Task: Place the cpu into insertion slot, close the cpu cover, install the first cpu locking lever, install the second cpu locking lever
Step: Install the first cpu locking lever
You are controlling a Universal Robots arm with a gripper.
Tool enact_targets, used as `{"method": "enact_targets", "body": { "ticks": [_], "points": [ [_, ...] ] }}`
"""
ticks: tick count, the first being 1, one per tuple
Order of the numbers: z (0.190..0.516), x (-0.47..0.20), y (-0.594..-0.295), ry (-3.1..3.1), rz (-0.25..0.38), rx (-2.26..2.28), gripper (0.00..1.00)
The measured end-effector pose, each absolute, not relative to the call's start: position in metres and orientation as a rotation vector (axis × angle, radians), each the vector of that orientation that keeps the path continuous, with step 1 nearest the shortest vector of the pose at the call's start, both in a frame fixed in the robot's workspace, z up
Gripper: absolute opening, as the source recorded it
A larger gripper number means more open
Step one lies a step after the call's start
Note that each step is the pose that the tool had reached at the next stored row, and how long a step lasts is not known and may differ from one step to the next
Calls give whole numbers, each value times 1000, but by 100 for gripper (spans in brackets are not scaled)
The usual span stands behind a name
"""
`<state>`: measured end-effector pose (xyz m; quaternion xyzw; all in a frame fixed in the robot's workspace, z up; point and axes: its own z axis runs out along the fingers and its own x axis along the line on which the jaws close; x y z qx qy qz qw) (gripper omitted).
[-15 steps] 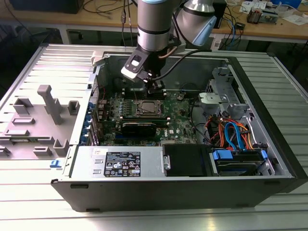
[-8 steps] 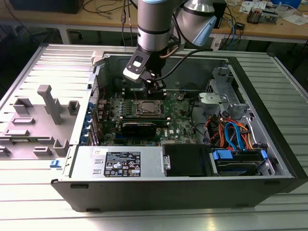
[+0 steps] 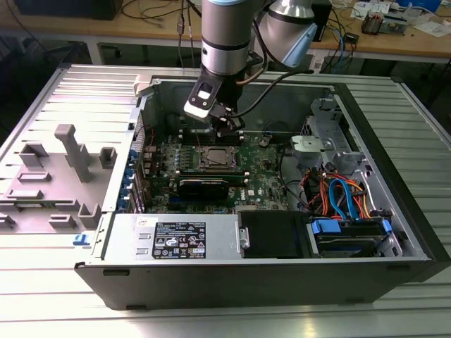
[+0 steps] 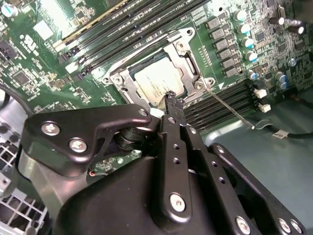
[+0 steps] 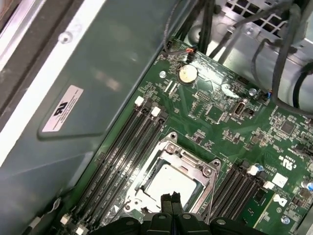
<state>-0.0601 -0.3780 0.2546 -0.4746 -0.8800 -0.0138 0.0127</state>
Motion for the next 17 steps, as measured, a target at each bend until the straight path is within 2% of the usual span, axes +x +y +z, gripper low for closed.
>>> {"method": "enact_targets", "body": {
  "ticks": [5,17],
  "points": [
    [255,-60,-378,-2809,-41,-1346,11],
    [263,-61,-378,-2813,-41,-1338,11]
  ]
}}
